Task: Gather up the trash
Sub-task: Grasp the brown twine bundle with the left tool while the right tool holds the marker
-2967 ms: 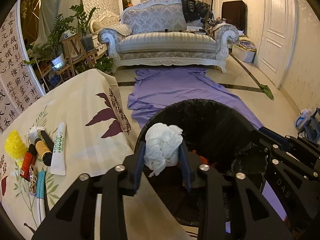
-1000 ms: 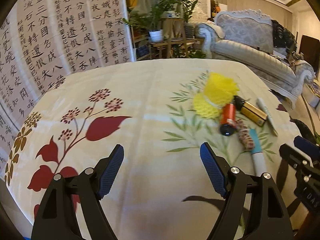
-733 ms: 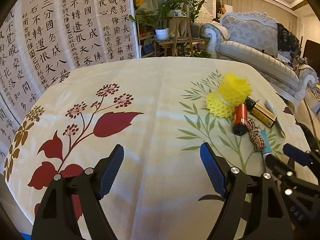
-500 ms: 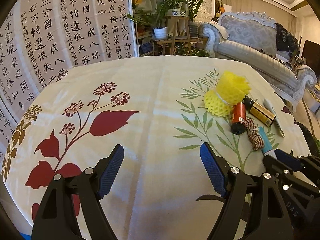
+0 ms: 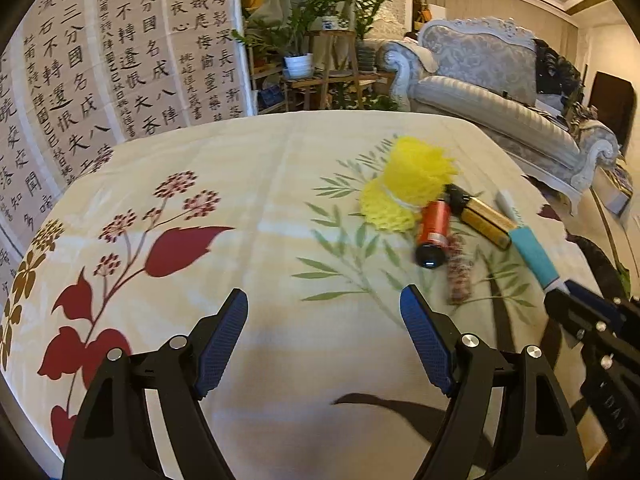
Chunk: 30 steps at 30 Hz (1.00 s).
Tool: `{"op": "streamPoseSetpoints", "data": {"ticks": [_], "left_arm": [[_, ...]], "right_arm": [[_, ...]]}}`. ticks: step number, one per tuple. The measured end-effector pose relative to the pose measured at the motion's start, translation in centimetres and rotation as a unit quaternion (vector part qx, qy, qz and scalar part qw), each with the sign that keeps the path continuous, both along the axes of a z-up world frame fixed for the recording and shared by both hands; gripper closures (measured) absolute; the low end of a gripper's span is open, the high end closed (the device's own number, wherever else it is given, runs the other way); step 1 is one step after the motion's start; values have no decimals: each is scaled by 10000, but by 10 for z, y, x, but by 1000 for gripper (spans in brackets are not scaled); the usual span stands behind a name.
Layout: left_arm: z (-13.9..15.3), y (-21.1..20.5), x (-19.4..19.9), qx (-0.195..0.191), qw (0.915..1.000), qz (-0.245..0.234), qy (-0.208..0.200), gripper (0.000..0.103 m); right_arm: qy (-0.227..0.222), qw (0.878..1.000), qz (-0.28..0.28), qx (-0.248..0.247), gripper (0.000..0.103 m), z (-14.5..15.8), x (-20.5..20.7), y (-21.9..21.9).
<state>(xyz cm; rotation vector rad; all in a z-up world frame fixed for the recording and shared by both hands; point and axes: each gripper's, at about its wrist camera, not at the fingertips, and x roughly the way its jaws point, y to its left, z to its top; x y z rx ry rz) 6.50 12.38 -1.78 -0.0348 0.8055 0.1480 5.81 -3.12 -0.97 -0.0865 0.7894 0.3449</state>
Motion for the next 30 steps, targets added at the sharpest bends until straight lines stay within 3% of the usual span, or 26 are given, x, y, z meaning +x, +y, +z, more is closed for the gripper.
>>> {"op": "streamPoseSetpoints", "data": {"ticks": [11,27,30], "left_arm": [[0,-42,13,-6,9989,-466,70,28],[-16,-65,34,-76,9959,-802,411,84],[-16,-63,32,-128,9957,-832,387,88]], "right_arm": [[-81,9977,-669,18,87,-3,13,-55],[-29,9970,-720,277,87,-11,15,-75],[-42,9969,-733,296,87,-11,13,-76]]}}
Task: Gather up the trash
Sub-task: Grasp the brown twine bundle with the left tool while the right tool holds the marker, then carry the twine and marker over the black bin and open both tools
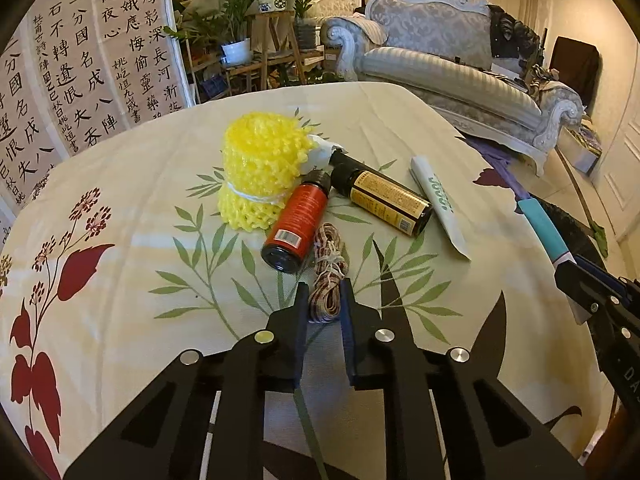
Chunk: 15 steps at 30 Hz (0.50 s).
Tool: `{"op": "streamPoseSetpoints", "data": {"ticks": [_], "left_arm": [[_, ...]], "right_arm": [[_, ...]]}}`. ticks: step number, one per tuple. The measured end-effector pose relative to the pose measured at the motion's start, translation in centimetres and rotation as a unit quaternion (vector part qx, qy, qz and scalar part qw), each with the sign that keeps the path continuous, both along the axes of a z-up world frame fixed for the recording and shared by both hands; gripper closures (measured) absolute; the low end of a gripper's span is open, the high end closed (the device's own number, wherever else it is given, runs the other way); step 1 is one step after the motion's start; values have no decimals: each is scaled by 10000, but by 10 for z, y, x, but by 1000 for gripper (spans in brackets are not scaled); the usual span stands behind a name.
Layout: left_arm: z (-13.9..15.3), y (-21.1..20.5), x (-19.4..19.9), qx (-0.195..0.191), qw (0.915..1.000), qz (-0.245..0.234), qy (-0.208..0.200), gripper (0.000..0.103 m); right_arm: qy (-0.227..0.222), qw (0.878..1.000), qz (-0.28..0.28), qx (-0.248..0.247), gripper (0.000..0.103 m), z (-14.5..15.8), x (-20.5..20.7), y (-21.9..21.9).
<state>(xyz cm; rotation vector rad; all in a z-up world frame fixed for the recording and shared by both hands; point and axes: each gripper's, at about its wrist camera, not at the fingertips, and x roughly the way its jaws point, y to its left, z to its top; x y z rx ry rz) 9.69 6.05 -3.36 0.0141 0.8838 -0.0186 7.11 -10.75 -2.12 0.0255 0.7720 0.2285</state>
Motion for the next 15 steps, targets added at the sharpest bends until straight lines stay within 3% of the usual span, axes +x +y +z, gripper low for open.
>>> {"op": "streamPoseSetpoints", "data": {"ticks": [15], "left_arm": [[22,-17,-28,-88,9990,-243,-358,89]], "right_arm": [[-150,9995,-257,-69,87,10,-19,-25]]}}
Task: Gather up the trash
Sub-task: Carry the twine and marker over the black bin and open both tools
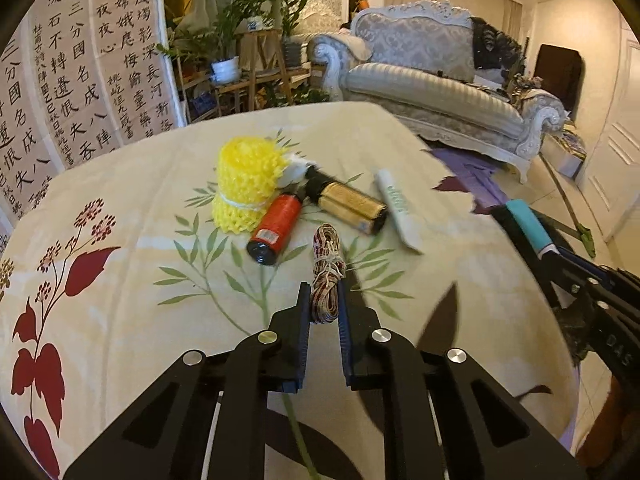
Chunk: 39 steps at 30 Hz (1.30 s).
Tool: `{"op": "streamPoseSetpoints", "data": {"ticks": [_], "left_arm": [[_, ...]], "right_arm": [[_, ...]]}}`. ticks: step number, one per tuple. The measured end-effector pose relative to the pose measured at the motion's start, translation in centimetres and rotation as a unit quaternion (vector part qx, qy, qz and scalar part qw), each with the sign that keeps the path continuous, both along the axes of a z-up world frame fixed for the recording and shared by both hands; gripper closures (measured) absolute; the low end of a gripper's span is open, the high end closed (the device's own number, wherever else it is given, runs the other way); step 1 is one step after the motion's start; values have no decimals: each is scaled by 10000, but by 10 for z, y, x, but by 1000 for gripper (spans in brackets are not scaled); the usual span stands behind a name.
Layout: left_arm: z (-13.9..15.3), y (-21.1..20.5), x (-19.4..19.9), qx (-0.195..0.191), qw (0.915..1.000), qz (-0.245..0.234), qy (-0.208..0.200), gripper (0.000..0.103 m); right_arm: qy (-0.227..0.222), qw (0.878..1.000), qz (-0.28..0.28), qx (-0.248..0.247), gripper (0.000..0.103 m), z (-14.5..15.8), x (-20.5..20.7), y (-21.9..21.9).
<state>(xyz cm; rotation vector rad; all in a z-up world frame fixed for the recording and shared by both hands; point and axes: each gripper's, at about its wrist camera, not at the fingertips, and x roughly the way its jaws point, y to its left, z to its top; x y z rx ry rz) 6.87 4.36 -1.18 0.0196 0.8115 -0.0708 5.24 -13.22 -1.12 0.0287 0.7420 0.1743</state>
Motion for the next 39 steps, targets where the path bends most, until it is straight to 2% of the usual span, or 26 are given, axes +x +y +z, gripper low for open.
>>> {"op": "streamPoseSetpoints", "data": {"ticks": [7,18,35,38,39], "left_arm": [[11,-33,-8,-62,9988,-445,-196,89],[9,-108,0,-60,9925,-1198,-252,89],[-6,-170,26,214,9886,-1480,-201,89],[-10,-174,31,233,9890,-1459,-88,89],[-11,-174,32,232,9891,-1450,-61,88]], "right_arm": [[-51,9992,-389,-57,87,2,-7,-32],[-54,9945,-1042,-111,87,-2,-11,-86],[-68,9895,-1445,30,86,-16,-1,-132],[-30,9891,-1467,73,84,-20,3,-138],[-26,9890,-1479,86,80,-21,4,-139]]}}
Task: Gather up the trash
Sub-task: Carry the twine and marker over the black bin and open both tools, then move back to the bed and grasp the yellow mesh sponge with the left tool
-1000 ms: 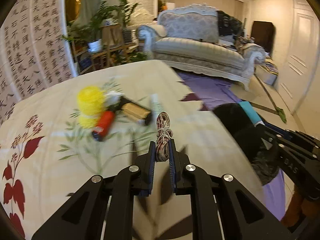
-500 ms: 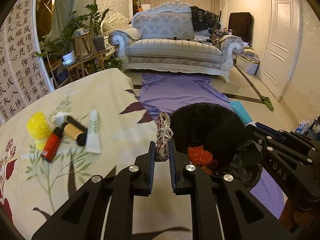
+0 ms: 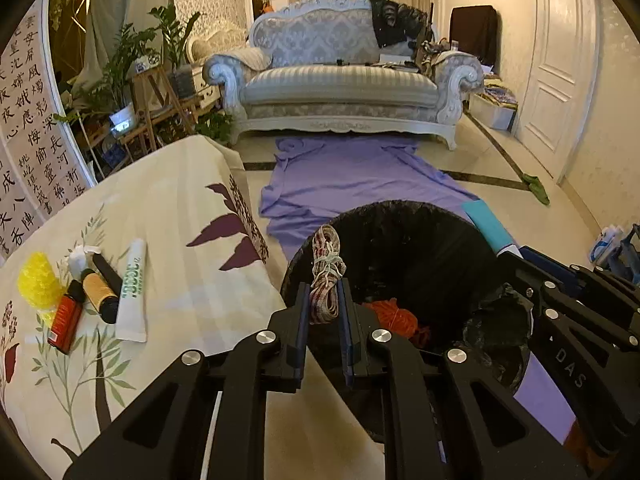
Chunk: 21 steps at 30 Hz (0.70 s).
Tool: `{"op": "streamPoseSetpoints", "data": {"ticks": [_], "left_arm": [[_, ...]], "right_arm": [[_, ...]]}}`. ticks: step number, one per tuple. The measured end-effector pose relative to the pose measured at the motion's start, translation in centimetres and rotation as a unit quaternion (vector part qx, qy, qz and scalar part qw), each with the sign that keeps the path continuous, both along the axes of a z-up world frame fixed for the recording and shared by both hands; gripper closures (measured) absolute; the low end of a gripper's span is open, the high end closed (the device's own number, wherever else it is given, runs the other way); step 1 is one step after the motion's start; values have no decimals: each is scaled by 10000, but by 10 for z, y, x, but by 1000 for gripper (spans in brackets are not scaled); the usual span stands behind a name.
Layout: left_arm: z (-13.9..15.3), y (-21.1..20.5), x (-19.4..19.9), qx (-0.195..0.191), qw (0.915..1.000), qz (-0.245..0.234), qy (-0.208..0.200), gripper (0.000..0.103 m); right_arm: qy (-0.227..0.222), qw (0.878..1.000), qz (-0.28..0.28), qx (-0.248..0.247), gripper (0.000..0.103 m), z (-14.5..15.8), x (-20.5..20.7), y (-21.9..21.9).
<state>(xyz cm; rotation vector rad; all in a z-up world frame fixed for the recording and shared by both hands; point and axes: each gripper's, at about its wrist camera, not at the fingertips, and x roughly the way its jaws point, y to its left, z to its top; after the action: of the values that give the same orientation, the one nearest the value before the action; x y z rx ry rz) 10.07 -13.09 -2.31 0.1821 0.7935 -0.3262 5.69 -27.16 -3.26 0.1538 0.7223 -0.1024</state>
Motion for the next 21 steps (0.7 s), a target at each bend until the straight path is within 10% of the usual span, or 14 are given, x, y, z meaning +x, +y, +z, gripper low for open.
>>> {"op": "streamPoseSetpoints", "data": {"ticks": [11,21], "left_arm": [[-1,-3,2,22,10000,92,17,46],[9,14,-3,-29,9996,234,-121,35]], "right_arm": [[39,9998,-191,104,61,-8,2,-14],[-28,9995,-294,63,49,-2,-2,-11]]}}
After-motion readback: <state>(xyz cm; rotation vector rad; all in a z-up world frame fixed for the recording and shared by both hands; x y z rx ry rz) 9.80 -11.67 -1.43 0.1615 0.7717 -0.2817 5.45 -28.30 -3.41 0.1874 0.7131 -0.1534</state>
